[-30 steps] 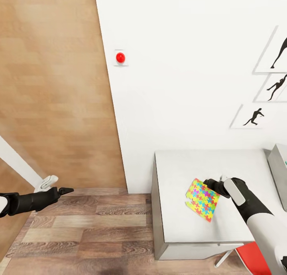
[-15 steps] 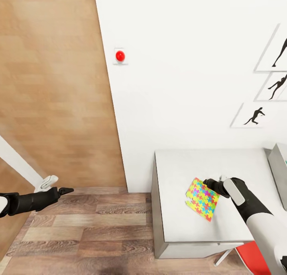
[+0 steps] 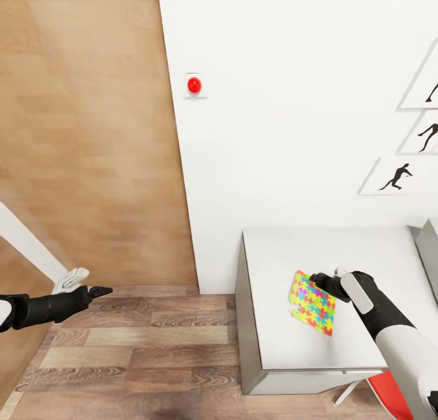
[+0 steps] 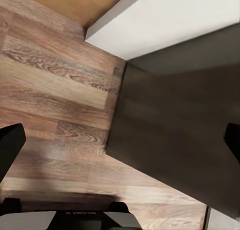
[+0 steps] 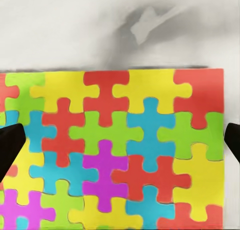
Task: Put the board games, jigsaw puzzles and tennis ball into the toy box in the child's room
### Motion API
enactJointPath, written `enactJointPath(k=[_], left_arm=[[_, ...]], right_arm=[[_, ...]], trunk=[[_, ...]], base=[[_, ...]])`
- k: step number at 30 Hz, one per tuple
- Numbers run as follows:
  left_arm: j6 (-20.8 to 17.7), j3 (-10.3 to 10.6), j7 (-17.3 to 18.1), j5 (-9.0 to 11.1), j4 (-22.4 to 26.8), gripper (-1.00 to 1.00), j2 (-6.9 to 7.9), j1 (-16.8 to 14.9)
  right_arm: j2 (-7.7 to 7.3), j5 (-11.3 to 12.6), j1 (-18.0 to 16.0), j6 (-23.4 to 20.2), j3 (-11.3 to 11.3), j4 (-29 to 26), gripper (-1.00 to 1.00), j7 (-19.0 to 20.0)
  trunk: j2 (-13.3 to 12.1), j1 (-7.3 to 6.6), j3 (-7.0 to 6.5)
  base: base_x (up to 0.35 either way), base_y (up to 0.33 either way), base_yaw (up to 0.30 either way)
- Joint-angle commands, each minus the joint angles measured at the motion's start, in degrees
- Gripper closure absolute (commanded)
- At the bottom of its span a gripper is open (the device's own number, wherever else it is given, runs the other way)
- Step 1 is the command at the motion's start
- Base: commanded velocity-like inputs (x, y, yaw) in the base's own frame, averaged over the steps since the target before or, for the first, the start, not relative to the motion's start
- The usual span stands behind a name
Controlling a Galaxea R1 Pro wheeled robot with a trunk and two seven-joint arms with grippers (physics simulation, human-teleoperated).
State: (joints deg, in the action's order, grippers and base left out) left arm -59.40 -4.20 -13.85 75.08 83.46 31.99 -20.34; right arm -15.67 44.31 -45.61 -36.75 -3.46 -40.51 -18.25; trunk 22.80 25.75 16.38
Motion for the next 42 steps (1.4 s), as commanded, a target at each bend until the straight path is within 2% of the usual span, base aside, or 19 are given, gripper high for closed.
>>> enactJointPath(k=[1,18,42], left_arm=[[-0.19,-0.04,-0.57,0.60,0.03,-1.00,0.01,-0.05],[-0.19,-0.04,-0.57,0.60,0.05,-1.00,0.01,-0.05],[-0.28,-0.10,-0.57,0.67,0.08,-1.00,0.01,-0.05]], right_arm=[[-0.07,0.60,-0.05,-0.08,-0.31,-0.09,-1.00,-0.56],[-0.02,0.68,-0.07,-0.08,-0.31,-0.27,-1.00,-0.56],[-0.06,0.69,0.00,-0.16,-0.31,-0.27,-1.00,-0.56]], trunk=[[0.12,0.03,0.11],[0.12,0.03,0.11],[0.12,0.03,0.11]], base=[[0.000,0.190,0.000],[0.062,0.255,0.000],[-0.059,0.124,0.000]])
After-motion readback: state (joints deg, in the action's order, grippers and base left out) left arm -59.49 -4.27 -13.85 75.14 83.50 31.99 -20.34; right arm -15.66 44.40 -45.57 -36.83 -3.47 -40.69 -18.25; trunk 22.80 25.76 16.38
